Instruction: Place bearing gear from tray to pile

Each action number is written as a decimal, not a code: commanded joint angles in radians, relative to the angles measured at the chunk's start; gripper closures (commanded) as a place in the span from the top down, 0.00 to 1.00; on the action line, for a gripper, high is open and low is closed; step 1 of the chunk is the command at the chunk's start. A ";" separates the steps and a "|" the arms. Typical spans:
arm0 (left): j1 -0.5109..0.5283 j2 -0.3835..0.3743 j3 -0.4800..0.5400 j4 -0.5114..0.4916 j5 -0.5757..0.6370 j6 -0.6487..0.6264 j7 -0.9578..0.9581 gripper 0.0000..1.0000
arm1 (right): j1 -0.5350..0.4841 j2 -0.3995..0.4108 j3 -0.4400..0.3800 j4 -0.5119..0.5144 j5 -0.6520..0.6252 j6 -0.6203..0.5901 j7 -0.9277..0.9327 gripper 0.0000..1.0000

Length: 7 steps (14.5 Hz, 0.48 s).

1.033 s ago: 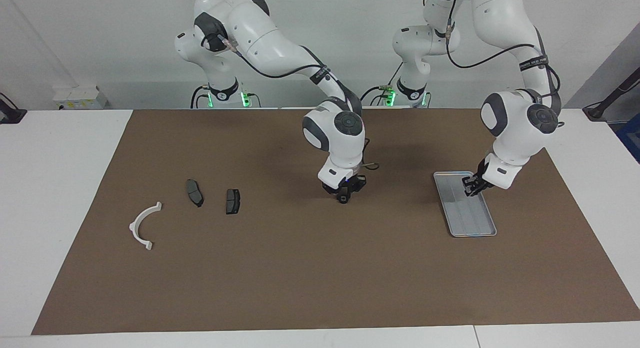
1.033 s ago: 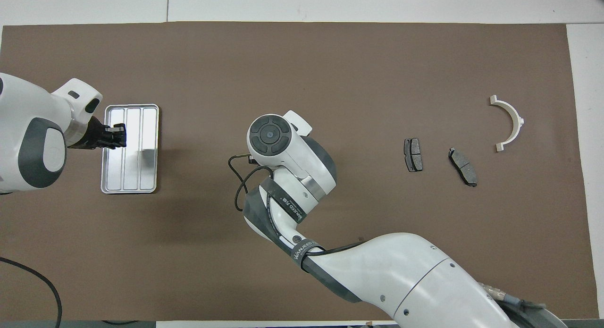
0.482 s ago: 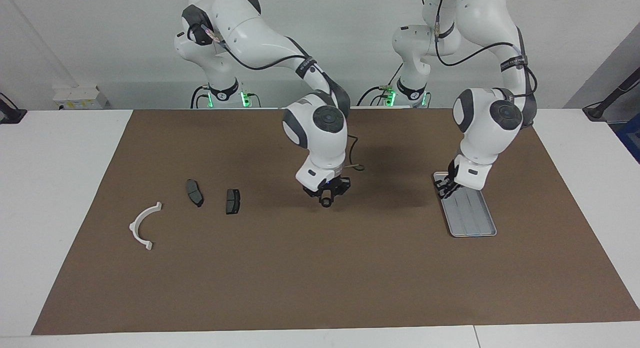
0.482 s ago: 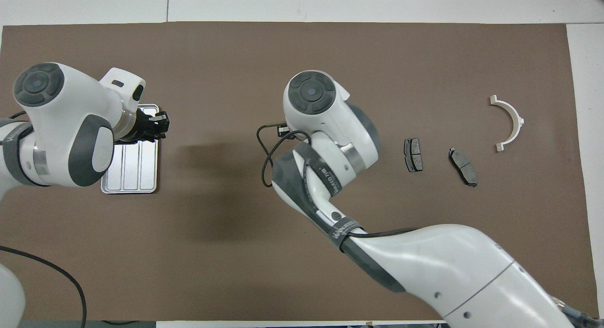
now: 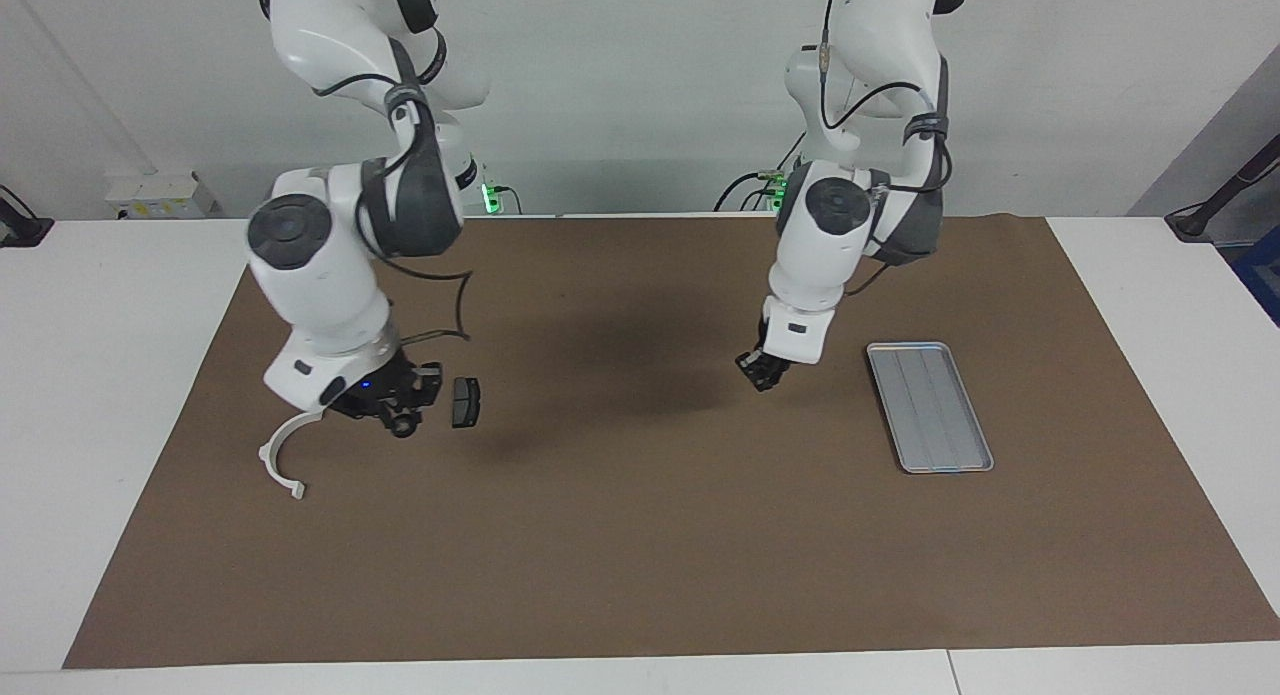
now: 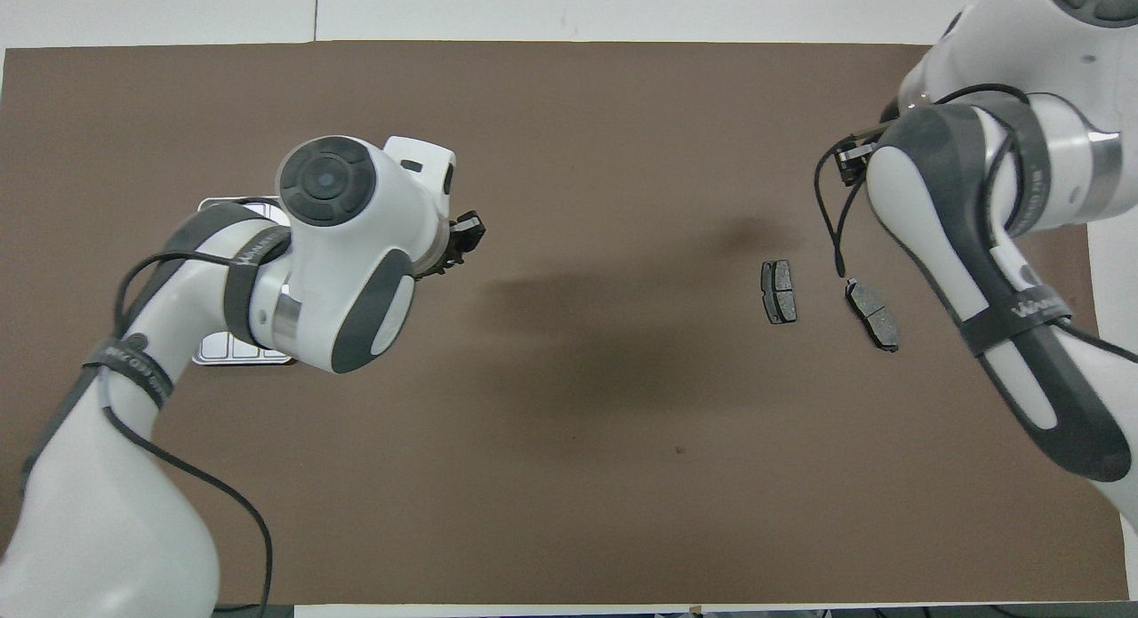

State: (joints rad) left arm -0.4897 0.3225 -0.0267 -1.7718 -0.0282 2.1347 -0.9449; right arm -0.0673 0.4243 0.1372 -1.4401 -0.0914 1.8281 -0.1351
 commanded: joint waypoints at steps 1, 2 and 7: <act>-0.099 0.131 0.021 0.104 -0.004 0.026 -0.121 0.00 | -0.069 -0.056 0.021 -0.162 0.007 0.109 -0.083 0.00; -0.110 0.145 0.019 0.095 -0.001 0.071 -0.150 0.00 | -0.089 -0.073 0.021 -0.228 0.007 0.173 -0.110 0.00; -0.144 0.141 0.021 0.008 0.008 0.096 -0.158 0.00 | -0.124 -0.087 0.021 -0.390 0.009 0.364 -0.124 0.00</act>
State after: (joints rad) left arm -0.6159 0.4855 -0.0246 -1.7272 -0.0261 2.2138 -1.0907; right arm -0.1598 0.3867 0.1399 -1.7367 -0.0913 2.1269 -0.2362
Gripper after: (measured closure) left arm 0.762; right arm 0.661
